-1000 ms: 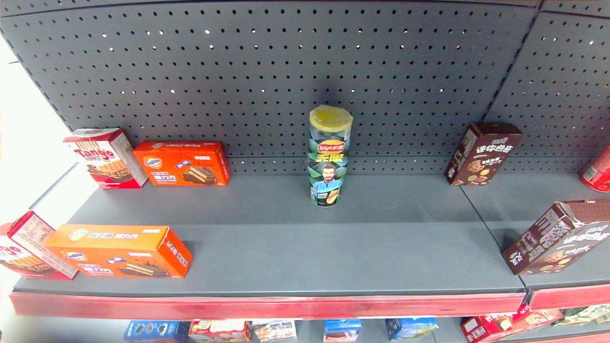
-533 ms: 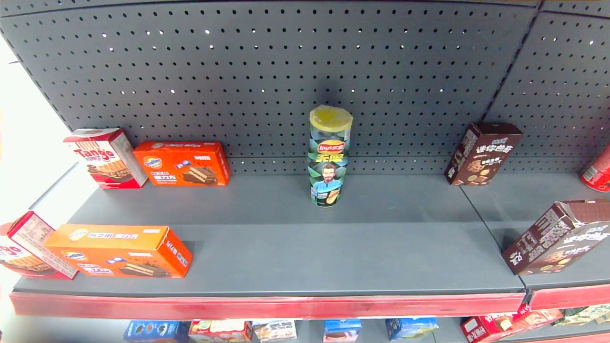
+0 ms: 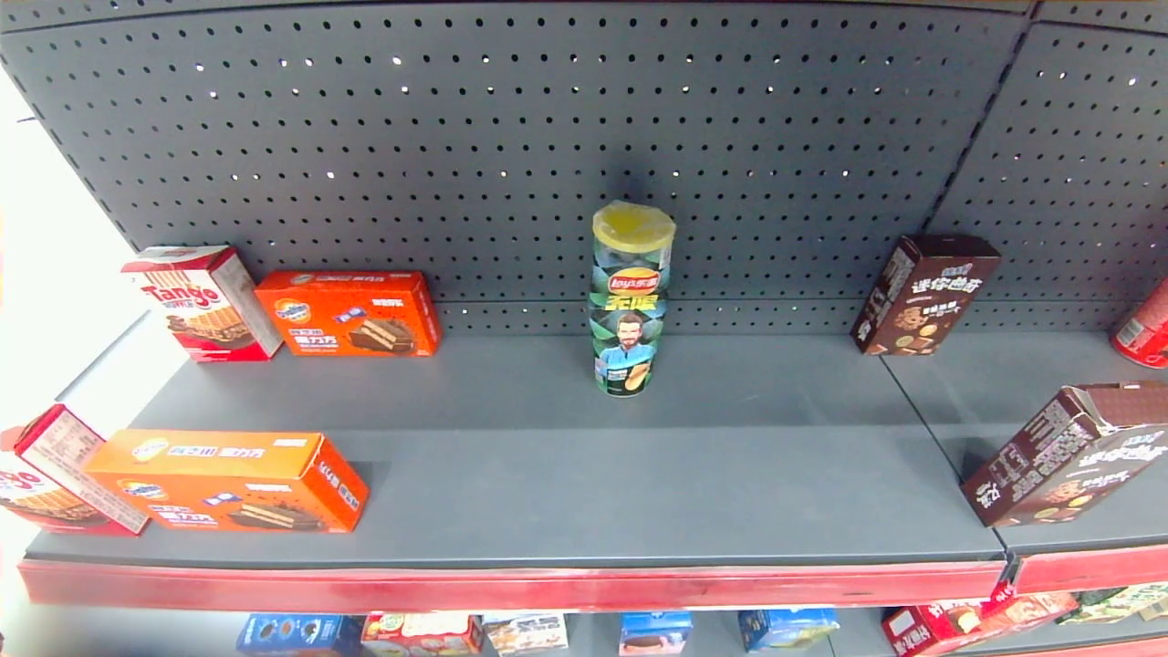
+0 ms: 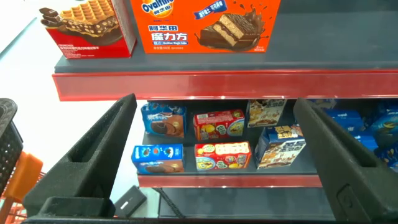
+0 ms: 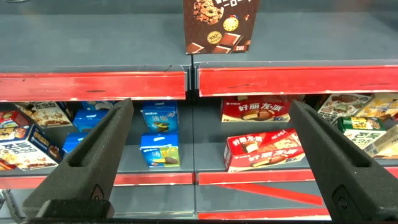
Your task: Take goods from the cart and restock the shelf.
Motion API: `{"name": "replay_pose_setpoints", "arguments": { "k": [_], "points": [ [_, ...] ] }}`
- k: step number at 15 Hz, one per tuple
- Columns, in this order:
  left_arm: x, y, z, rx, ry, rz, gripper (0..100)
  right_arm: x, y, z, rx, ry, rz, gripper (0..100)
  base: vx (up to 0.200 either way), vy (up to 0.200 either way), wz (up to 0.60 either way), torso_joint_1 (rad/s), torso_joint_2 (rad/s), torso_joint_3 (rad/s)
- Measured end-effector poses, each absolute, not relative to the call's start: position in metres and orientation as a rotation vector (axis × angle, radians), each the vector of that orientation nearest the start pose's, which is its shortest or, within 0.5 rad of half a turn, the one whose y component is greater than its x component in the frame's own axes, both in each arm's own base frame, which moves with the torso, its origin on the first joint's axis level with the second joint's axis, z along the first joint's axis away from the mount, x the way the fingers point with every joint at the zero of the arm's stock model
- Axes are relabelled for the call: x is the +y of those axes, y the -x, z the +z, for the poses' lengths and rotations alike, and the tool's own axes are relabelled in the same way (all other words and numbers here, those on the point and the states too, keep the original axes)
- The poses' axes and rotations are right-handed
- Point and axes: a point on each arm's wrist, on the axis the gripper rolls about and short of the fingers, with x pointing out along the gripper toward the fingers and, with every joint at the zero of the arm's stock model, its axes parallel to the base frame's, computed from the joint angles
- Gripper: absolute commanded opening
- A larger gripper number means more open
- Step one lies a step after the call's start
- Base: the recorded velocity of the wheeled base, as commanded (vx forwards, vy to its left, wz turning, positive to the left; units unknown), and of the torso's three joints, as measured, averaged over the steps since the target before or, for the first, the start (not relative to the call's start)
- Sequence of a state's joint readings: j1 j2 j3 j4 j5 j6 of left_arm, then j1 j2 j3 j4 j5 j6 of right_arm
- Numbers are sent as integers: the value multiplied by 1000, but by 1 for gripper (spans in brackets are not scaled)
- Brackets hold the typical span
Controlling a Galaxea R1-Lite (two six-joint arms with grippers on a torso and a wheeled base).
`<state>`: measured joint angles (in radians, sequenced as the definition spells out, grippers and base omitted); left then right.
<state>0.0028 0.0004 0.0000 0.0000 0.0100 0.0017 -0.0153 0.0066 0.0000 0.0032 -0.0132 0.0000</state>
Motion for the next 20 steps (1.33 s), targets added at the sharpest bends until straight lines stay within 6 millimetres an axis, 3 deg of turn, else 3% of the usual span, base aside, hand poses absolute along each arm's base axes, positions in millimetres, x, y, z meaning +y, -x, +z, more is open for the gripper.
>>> {"name": "replay_pose_setpoints", "arguments": {
  "k": [11,20],
  "points": [
    [0,23,75,0,0,16,100,0,22,75,9,0,-29,100,0,0,600,3,4,1],
    [0,23,75,0,-2,10,100,0,22,75,8,4,-31,100,0,0,0,0,0,0]
  ]
}}
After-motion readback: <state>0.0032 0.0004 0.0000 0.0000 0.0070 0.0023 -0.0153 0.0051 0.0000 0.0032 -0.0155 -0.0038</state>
